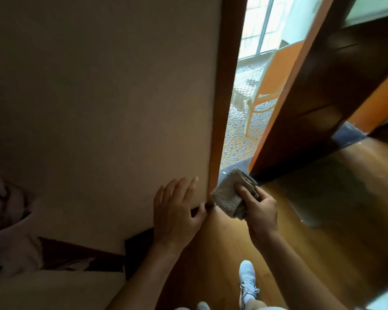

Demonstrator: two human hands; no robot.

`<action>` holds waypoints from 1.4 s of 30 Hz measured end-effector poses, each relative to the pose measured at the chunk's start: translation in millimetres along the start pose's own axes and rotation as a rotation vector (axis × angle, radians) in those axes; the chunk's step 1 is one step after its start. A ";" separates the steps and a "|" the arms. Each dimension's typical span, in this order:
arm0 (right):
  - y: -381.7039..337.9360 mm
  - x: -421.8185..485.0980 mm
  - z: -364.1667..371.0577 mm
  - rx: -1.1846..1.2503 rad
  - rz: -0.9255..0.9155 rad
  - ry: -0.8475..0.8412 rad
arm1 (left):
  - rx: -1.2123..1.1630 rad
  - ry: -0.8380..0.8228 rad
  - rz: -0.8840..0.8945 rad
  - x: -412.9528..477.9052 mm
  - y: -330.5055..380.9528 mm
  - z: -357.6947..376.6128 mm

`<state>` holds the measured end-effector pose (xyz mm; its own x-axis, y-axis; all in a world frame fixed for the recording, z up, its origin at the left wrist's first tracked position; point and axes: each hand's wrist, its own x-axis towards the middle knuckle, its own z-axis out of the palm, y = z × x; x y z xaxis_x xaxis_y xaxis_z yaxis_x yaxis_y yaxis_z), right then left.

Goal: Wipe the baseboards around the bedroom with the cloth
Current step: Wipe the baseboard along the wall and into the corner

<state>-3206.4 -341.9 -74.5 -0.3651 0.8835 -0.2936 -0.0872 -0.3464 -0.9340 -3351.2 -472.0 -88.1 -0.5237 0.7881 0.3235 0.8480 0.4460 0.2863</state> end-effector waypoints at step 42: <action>-164.4 192.5 -557.2 0.263 -0.067 0.861 | -0.201 -0.266 0.803 210.9 574.4 270.2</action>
<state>-2745.8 60.8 -90.8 0.4598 0.7981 -0.3893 -0.3309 -0.2528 -0.9092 -2952.5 65.0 -99.1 0.2842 0.9165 0.2816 0.9094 -0.3507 0.2236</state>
